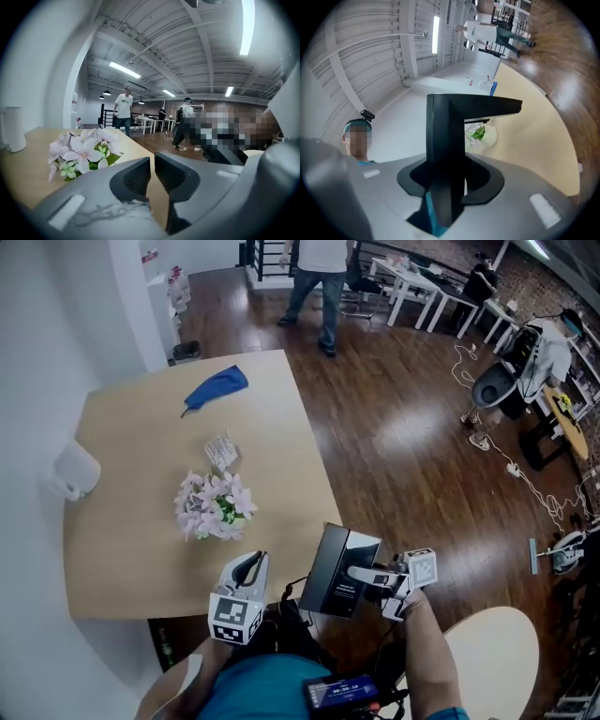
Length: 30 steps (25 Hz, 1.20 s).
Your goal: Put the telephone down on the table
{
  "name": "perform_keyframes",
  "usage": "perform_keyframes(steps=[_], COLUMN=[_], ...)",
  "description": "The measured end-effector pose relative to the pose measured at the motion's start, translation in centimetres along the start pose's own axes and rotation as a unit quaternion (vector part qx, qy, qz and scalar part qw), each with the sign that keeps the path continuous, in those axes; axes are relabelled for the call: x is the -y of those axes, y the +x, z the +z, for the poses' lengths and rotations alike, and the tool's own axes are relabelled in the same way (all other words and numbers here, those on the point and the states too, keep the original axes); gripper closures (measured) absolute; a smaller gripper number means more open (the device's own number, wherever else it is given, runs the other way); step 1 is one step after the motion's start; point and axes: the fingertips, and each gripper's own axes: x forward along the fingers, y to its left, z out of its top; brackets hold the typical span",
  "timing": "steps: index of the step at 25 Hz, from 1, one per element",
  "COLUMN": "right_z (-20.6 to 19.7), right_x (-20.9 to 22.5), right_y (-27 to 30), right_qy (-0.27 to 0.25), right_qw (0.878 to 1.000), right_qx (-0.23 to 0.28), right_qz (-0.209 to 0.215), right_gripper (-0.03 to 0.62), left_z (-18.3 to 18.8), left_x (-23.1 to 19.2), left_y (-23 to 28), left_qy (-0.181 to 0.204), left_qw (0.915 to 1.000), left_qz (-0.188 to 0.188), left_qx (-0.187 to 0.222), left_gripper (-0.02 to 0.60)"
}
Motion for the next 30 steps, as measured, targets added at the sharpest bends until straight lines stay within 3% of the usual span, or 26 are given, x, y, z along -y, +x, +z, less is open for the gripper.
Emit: perform_keyframes(steps=[8,18,30], right_z=[3.7,5.1,4.0], right_x=[4.7,10.9,17.0], right_y=[4.6,8.2,9.3], right_qy=[0.034,0.072,0.114], right_qw=[0.994,0.973,0.964], right_qx=[-0.102,-0.207,-0.233], right_qz=[0.036,0.067,0.053], right_gripper=[0.445,0.445,0.445], left_z=[-0.6,-2.5,-4.2], left_x=[-2.8,-4.6,-5.4], left_y=[0.7,1.2,1.3], left_qy=[-0.007,-0.026,-0.035], left_qw=[0.9982,0.9909,0.9838], left_qz=[0.054,0.114,0.144], left_qx=[-0.025,-0.066,-0.101], left_gripper=[0.54,0.54,0.54])
